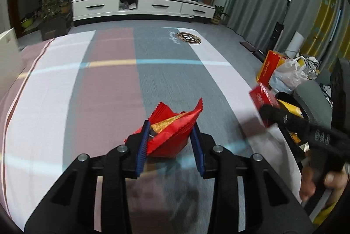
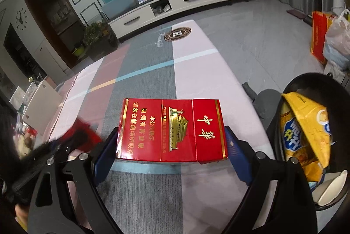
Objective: Collect trash
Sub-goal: 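Carry the red box and red packet over the black bin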
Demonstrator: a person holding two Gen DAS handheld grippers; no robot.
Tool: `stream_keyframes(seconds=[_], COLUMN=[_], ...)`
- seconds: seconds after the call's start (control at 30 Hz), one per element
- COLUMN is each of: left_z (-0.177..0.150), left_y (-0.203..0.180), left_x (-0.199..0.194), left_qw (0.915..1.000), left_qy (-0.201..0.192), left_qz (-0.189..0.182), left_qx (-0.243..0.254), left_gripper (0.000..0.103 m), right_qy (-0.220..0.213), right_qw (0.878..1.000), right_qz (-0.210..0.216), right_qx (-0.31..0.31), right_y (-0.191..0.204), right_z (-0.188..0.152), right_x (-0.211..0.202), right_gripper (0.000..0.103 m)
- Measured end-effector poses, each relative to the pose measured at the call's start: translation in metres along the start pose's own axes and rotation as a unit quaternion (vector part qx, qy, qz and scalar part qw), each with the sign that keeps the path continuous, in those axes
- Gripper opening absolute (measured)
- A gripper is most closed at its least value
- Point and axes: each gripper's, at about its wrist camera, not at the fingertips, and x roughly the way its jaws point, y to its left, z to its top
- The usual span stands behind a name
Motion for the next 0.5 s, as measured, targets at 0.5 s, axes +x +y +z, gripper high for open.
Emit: stream_keyframes(seconds=[0.5], left_z=[-0.016], left_y=[-0.025], left_x=[-0.053], left_qw=[0.9994], left_qy=[-0.023], left_qz=[0.014], left_qx=[-0.021], left_gripper=[0.037], right_qy=[-0.076], right_qw=[0.994], right_qz=[-0.065], right_qx=[-0.053], right_y=[0.004], right_z=[-0.001], right_x=[-0.069], right_gripper=[0.089])
